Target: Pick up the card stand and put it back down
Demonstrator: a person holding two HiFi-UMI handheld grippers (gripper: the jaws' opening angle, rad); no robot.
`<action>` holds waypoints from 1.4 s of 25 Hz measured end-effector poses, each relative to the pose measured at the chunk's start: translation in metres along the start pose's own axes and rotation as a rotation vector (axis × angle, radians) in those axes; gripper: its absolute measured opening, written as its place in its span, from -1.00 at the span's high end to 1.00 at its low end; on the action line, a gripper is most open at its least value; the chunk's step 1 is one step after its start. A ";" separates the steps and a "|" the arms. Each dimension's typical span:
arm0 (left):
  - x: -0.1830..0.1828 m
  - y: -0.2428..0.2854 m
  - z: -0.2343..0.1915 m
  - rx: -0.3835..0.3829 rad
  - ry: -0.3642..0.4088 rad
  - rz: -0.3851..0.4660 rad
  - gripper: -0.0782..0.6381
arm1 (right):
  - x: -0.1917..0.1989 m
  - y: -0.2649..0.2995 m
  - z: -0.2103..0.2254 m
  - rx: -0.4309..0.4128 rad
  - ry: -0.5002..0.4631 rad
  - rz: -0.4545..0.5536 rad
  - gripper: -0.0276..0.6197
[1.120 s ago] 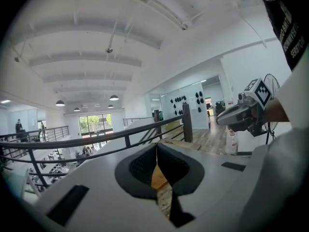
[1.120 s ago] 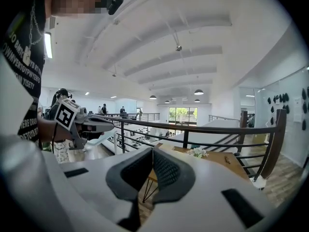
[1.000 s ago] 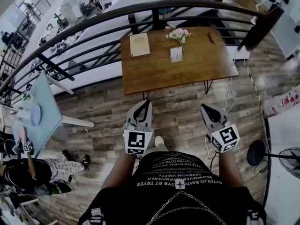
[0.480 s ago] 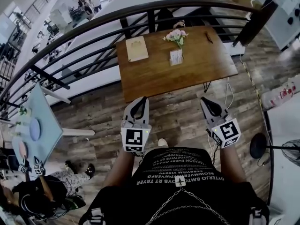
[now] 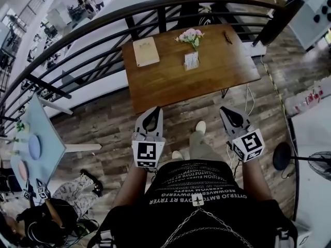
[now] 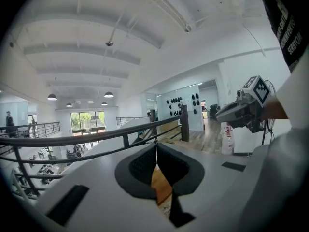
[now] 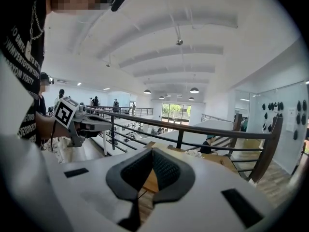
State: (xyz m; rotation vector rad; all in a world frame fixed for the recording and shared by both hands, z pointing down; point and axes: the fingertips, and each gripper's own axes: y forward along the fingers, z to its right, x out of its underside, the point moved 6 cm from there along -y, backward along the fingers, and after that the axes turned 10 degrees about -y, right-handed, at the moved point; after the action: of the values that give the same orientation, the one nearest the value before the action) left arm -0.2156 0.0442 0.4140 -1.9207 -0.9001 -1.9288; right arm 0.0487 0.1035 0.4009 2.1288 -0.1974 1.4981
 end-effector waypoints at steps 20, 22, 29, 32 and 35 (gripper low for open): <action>0.010 0.075 0.001 -0.007 -0.011 -0.083 0.70 | 0.035 0.055 0.054 -0.067 0.062 -0.033 0.87; 0.005 0.087 0.002 -0.005 -0.013 -0.077 0.70 | 0.036 0.058 0.065 -0.066 0.064 -0.031 0.87; -0.018 0.139 0.007 -0.002 0.023 -0.034 0.70 | 0.038 0.080 0.111 -0.067 0.069 -0.006 0.87; -0.031 0.165 0.006 -0.017 0.033 0.000 0.70 | 0.039 0.094 0.132 -0.082 0.064 -0.001 0.87; -0.038 0.186 0.007 -0.035 0.032 0.004 0.70 | 0.039 0.106 0.152 -0.093 0.067 -0.002 0.87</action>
State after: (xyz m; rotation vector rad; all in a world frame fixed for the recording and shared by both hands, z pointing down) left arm -0.0966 -0.1035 0.4196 -1.9035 -0.8582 -1.9801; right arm 0.1469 -0.0551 0.4334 2.0025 -0.2353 1.5269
